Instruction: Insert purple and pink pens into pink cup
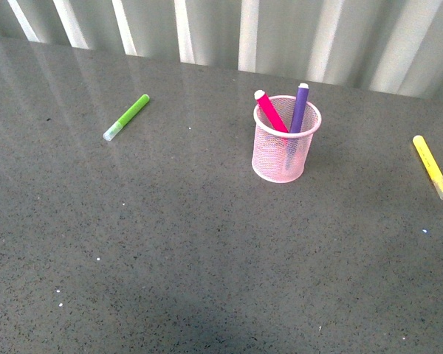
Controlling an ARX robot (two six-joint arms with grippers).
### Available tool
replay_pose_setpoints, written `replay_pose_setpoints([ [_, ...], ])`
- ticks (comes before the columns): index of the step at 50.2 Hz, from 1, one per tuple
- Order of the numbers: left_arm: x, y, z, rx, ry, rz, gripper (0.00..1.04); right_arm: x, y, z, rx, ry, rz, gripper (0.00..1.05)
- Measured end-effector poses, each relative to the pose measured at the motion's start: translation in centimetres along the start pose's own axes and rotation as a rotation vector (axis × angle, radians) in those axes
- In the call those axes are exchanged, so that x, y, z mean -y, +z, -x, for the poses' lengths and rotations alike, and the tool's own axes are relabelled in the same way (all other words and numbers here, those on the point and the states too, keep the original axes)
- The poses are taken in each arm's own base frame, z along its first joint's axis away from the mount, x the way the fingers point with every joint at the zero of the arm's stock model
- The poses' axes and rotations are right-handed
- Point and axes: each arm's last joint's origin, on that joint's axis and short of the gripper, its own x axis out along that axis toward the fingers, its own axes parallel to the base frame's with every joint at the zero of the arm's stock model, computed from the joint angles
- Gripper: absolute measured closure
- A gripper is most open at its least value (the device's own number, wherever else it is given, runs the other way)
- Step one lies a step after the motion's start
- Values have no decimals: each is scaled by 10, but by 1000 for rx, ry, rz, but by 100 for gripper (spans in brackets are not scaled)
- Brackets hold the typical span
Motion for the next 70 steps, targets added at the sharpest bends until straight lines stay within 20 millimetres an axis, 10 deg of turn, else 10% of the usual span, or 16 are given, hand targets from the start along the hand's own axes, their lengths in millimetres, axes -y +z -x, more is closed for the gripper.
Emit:
replay_pose_setpoints([
  [70,0,0,0,1,0,0,7,0,6,46,-36,-2,0,101],
])
